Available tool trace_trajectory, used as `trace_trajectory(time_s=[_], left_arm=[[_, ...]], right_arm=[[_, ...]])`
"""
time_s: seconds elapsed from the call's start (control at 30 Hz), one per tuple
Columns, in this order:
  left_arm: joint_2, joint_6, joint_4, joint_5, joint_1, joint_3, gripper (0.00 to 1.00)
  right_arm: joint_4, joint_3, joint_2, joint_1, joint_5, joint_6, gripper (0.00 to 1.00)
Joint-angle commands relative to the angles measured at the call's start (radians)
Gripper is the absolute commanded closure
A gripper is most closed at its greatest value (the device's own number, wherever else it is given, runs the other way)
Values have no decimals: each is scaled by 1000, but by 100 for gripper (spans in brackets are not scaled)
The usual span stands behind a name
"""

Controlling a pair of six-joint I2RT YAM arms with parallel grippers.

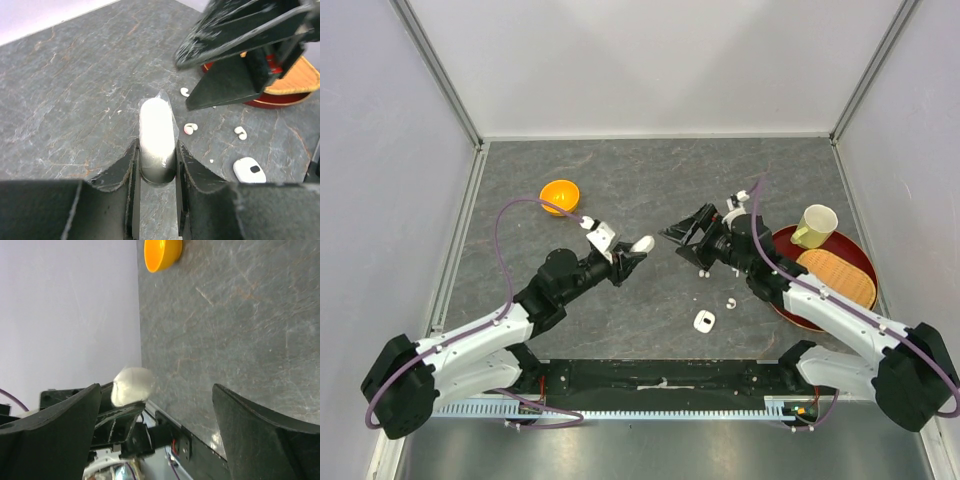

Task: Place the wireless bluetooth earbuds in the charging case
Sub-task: Pick up the charging case at the center of the board.

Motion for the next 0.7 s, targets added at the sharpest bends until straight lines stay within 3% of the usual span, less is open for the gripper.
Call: trace_trajectory(time_s=[0.0, 0.13, 0.3, 0.67], left_arm=[[-53, 160, -24, 118, -1, 0, 98], [-53, 171, -29, 162, 1, 6, 98], [-39, 171, -35, 191, -1, 12, 98], [16, 160, -33, 218, -1, 39, 98]], right_arm=[[47, 56, 60, -2, -201, -67, 2], [159, 47, 130, 0, -333, -17, 2], [207, 21, 140, 1, -330, -4, 5], [233, 7, 175, 1, -374, 25, 34]])
